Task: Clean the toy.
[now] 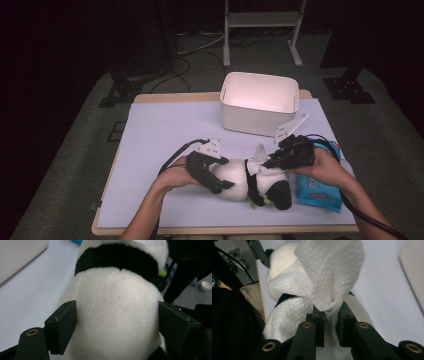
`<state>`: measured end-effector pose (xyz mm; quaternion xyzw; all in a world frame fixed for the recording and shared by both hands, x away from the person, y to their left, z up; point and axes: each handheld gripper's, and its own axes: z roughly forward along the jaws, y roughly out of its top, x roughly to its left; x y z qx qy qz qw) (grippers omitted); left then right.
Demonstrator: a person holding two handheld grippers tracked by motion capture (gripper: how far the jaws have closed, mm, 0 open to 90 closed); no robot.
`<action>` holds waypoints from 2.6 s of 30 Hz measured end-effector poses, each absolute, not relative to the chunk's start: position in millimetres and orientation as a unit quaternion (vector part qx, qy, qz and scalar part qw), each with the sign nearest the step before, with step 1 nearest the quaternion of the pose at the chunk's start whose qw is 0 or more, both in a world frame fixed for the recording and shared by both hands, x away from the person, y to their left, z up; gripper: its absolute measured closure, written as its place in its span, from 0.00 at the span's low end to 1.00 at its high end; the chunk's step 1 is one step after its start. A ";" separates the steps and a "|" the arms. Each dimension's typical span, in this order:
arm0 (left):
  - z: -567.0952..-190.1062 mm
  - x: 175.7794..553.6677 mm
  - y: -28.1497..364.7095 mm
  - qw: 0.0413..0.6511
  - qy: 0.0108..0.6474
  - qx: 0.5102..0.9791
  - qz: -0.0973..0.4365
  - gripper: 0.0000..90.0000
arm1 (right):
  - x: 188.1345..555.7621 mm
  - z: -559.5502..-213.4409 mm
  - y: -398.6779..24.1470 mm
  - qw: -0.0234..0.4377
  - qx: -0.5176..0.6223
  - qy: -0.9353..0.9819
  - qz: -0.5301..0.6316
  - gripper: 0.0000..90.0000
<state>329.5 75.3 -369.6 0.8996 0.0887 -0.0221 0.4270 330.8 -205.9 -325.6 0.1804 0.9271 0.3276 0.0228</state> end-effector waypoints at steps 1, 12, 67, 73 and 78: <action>-368.1 329.3 77.5 0.430 0.096 0.897 -0.036 0.19 | 325.5 -326.7 -206.1 0.018 0.177 0.928 0.327 0.87; -373.6 332.9 73.2 0.403 0.116 0.906 -0.063 0.06 | 312.2 -331.3 -208.9 0.008 0.160 0.934 0.319 0.87; -370.5 323.9 99.9 0.427 0.097 0.898 0.037 0.18 | 334.3 -339.2 -187.0 0.015 0.153 0.934 0.324 0.88; -377.9 328.5 108.7 0.421 0.124 0.898 0.026 0.09 | 328.8 -343.7 -193.2 0.012 0.154 0.929 0.335 0.88; -390.3 333.7 110.3 0.417 0.134 0.899 -0.006 0.03 | 324.5 -342.6 -192.3 0.017 0.145 0.935 0.323 0.88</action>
